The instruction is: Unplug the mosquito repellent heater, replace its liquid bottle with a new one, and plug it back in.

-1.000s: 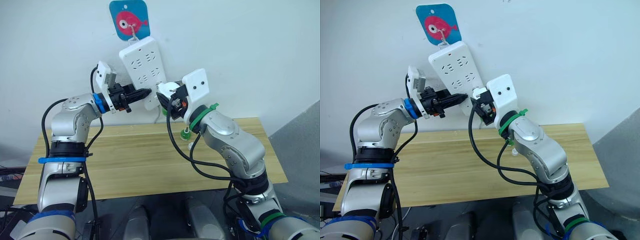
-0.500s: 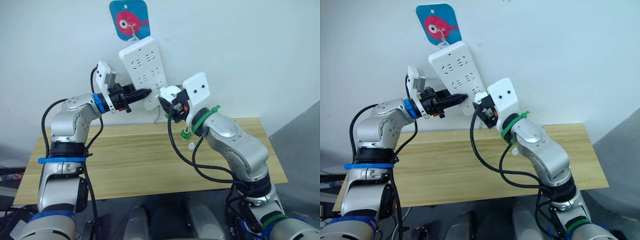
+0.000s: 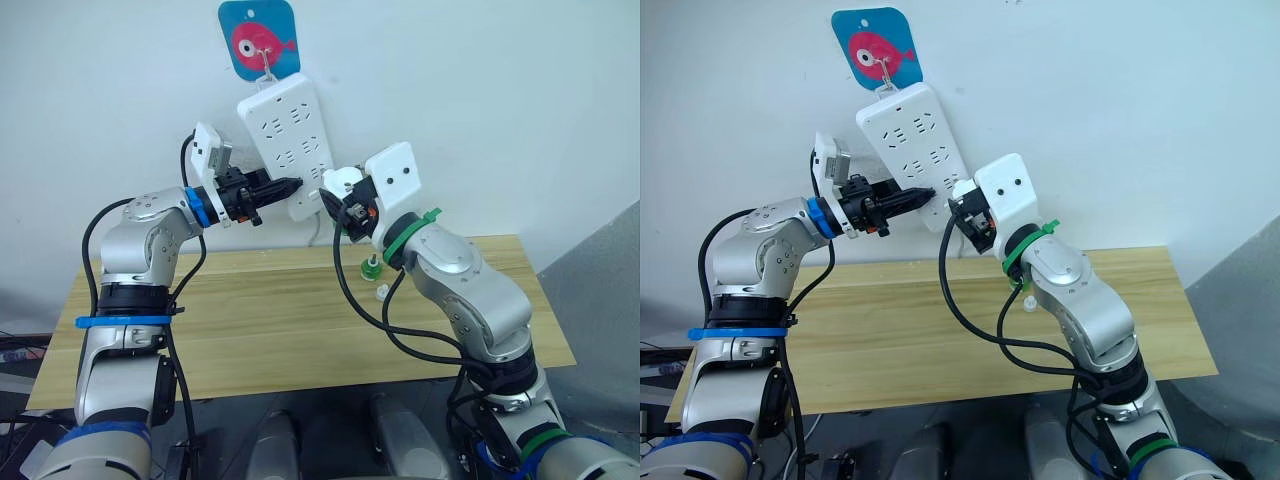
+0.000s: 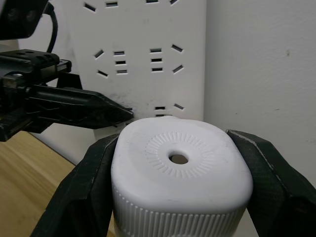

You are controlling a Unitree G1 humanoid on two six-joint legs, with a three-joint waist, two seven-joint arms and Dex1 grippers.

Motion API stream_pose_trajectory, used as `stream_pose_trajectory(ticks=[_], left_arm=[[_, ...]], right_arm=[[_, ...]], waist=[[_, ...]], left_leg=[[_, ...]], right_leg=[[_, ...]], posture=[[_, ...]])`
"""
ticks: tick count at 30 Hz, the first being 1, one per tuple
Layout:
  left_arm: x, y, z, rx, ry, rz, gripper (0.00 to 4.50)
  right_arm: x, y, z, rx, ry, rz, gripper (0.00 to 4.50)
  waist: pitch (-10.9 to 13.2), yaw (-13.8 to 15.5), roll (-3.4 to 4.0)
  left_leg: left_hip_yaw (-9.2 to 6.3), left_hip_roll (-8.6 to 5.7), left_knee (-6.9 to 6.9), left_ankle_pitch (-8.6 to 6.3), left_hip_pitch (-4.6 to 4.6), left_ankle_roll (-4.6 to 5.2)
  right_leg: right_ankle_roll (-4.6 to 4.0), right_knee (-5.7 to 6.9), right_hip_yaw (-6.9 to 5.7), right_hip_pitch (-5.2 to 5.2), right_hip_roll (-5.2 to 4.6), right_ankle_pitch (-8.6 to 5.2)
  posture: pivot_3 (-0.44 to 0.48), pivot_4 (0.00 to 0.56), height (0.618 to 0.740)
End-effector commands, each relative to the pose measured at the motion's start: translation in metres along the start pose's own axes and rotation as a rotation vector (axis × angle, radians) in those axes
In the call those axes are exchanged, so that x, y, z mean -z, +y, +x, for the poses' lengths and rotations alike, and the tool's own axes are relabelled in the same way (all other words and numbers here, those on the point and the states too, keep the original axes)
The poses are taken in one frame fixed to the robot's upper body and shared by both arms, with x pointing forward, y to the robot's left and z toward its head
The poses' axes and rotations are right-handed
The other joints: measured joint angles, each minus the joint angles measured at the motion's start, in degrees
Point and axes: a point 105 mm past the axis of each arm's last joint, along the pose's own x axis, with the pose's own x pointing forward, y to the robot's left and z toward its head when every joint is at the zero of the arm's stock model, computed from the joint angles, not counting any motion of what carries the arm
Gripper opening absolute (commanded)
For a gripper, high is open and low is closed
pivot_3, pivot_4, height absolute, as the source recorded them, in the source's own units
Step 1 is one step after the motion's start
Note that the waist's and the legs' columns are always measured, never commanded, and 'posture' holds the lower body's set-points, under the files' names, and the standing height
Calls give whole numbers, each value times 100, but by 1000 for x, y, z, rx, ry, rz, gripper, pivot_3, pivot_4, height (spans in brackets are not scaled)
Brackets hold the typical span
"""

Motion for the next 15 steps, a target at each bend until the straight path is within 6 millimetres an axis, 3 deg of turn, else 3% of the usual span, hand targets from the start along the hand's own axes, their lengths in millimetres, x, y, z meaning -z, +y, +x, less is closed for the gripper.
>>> stream_pose_trajectory(ticks=[1,15], left_arm=[[-14,-2,-4,1,-39,41,1354],[-13,-3,-4,2,-40,35,1353]], right_arm=[[-20,3,0,-8,-82,-27,3052],[-25,11,2,-54,-98,-23,3052]], waist=[[0,0,0],[0,-1,0]], left_leg=[[0,0,0,0,0,0],[0,0,0,0,0,0]], right_leg=[[0,0,0,0,0,0],[0,4,1,-2,0,0]], posture=[[-166,212,740],[-165,214,740]])
